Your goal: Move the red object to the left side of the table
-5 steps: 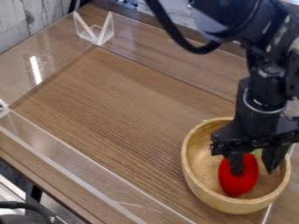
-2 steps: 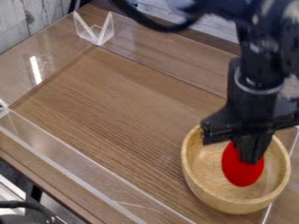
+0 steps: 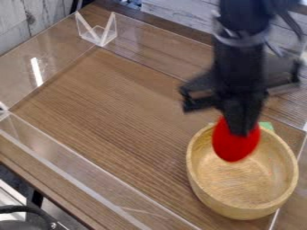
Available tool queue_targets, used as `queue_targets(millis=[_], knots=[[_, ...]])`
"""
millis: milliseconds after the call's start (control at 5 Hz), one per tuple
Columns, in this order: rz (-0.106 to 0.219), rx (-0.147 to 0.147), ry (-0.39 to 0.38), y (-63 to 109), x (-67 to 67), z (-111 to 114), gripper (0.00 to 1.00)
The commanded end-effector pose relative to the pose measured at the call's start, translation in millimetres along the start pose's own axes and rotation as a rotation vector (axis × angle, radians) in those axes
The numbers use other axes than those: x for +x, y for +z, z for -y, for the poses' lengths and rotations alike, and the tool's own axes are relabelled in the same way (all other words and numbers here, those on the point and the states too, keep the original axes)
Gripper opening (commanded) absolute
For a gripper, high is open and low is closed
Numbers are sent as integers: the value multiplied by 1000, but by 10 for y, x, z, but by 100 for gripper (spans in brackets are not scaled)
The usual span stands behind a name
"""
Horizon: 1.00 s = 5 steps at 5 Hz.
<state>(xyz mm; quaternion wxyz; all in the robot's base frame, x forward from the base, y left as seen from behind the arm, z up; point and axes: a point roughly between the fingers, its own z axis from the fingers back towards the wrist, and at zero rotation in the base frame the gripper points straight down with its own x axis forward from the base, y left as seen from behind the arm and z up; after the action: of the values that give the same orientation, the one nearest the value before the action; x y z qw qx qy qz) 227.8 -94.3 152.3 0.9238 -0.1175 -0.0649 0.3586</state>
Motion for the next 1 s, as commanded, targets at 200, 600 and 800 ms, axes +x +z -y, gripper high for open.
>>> queue_targets(millis=[200,600,800], knots=[[67,-6,72,390,161,-273,0],[133,55,197,342,279,-374,0],[156,88,221,395,312,-480,0]])
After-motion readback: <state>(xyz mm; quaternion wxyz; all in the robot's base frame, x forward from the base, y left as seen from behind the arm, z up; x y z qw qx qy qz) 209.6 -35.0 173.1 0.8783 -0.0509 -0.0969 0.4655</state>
